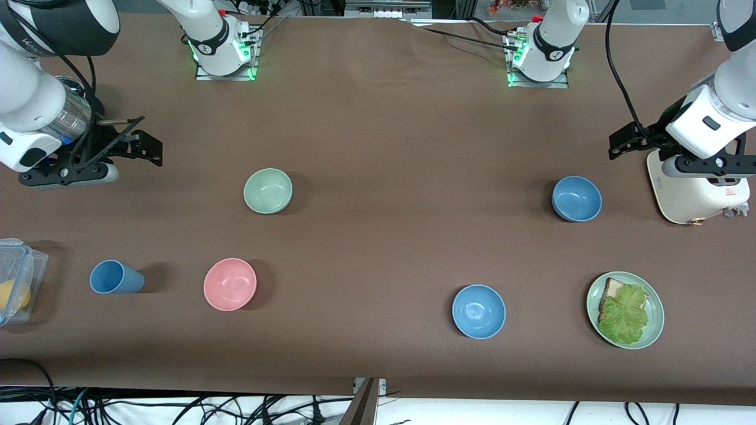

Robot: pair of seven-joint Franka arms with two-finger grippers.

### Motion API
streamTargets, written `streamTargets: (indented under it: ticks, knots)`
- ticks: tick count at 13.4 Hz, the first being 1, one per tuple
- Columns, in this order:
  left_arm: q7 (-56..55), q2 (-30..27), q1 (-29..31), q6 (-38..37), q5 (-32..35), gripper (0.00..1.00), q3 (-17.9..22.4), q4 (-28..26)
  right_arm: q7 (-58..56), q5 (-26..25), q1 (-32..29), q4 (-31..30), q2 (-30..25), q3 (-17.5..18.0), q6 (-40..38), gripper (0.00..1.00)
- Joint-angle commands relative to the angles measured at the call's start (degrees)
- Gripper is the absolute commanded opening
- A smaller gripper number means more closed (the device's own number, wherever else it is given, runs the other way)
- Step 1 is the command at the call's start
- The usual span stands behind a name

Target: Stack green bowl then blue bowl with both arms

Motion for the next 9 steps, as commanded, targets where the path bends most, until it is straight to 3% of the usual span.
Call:
streamTargets:
  ticks: [1,9]
  knots:
    - [-0.2,0.8,-0.1,-1.4,0.1,1.00,-0.1,1.9,-0.1,-0.1,-0.6,1.7,0.7,0.7,-1.0,1.00]
    - [-0.2,0.8,0.0,-1.4,0.1,1.00,0.0,1.9,0.3,-0.1,-0.6,1.6,0.7,0.6,-1.0,1.00]
